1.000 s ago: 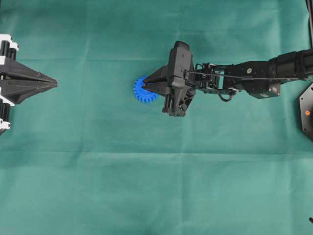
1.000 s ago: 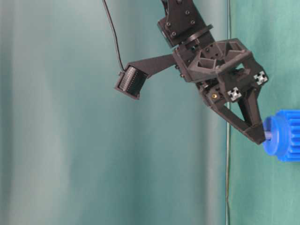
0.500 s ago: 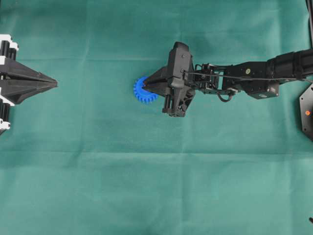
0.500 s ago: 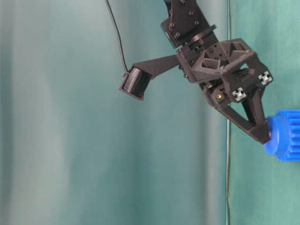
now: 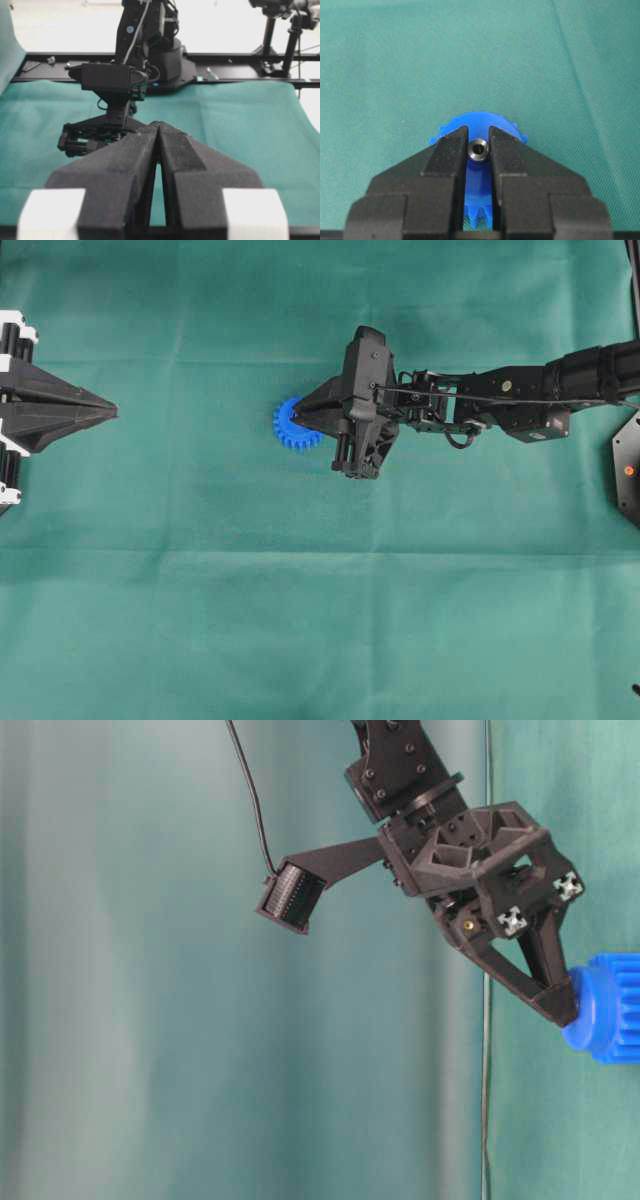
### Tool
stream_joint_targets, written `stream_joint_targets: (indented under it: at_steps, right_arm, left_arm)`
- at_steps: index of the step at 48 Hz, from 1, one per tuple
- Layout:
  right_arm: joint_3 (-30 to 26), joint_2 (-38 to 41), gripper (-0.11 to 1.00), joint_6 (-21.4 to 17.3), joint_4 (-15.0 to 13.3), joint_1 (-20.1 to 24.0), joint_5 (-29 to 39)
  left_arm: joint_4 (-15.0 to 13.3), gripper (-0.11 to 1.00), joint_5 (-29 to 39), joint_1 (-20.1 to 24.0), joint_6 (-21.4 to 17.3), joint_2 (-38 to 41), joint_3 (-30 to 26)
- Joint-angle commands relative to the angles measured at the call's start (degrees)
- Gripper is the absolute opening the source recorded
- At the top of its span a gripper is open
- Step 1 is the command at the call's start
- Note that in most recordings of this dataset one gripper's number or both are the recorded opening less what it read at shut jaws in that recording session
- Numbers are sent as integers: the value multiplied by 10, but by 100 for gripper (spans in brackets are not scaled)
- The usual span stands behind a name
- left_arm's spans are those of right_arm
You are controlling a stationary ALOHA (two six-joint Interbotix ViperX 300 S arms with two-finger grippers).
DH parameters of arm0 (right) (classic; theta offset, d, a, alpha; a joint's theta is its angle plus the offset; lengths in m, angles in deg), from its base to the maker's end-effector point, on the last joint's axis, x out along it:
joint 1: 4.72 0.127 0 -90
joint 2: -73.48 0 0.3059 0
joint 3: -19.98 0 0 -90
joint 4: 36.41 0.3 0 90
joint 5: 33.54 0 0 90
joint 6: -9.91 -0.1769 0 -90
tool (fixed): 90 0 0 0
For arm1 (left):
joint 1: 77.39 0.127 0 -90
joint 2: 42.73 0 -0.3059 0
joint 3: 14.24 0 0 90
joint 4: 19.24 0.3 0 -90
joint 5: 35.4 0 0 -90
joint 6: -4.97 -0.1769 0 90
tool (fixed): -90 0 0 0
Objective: Insert the shaft placed at a random location into the center hole of the small gear at another random location.
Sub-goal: 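Lower the shaft with the right gripper into the gear's center hole, then open the right gripper to release the shaft and raise it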
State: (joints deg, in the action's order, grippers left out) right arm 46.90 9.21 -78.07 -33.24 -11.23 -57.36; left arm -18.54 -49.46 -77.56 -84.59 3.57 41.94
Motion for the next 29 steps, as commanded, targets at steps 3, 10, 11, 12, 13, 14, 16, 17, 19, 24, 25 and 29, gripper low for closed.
stream_joint_targets:
  at_steps: [3,10,11,12,13,14,16,17,19,24,25,29]
  right_arm:
    - [-11,-10,12,2,2,1,-8]
    - [-11,-10,13,2,2,1,-8]
    - [-11,-10,14,2,2,1,-8]
    - [-11,-10,15,2,2,1,-9]
    - [-11,-10,19,2,2,1,-9]
    - [-11,-10,23,2,2,1,-8]
    - [-11,-10,34,2,1,1,-9]
    - [-11,-10,40,2,2,1,-8]
    - [-11,-10,54,2,2,1,-8]
    - [-11,-10,83,2,2,2,-9]
    - [-11,-10,87,2,1,1,-9]
    - [-12,-10,90,2,2,2,-9]
  left_arm:
    - [2,0,-3,0,0,4,-12]
    - [2,0,-3,0,0,4,-12]
    - [2,0,-3,0,0,4,-12]
    - [2,0,-3,1,0,4,-12]
    - [2,0,-3,0,0,4,-12]
    - [2,0,-3,1,1,4,-12]
    - [2,0,-3,0,1,4,-12]
    - [2,0,-3,0,0,4,-12]
    - [2,0,-3,1,0,4,-12]
    - [2,0,-3,0,0,4,-12]
    - [2,0,-3,1,0,4,-12]
    - [2,0,-3,0,1,4,-12]
